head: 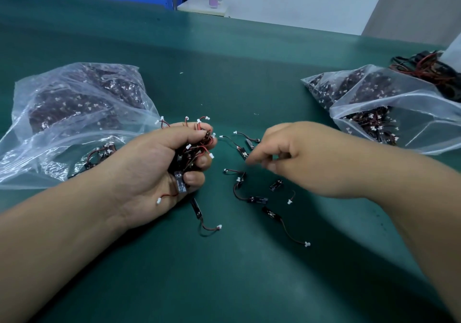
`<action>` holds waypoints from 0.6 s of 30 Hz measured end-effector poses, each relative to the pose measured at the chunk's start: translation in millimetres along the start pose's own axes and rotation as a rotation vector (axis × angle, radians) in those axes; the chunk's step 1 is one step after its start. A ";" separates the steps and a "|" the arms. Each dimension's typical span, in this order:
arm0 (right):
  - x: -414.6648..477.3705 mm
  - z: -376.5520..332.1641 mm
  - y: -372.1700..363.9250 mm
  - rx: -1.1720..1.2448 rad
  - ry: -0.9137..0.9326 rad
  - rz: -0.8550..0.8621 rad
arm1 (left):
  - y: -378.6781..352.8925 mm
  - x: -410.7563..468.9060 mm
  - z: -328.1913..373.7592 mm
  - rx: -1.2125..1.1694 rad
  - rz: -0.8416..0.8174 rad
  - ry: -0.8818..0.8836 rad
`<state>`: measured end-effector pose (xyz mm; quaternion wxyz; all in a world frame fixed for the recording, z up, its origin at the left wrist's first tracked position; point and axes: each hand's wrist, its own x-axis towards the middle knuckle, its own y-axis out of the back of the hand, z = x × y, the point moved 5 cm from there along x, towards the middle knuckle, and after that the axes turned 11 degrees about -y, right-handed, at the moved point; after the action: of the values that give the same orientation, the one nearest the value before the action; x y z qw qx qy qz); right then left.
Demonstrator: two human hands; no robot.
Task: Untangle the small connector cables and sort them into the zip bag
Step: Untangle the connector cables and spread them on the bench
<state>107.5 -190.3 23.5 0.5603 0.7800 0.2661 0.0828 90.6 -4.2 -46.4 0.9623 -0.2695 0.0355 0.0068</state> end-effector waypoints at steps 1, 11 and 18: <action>0.9 -1.9 -3.7 -0.020 0.005 -0.005 | -0.6 -0.5 0.4 0.004 0.008 -0.002; -6.1 -7.0 1.1 0.208 -0.015 -0.093 | -2.0 -3.0 1.3 0.001 0.016 0.040; -3.1 12.7 -4.0 0.059 -0.214 -0.113 | -14.2 -5.6 2.9 0.031 0.060 0.012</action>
<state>109.0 -201.5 15.8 0.5662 0.7842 0.2506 -0.0406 85.6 -14.7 -36.2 0.9655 -0.2534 0.0493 0.0335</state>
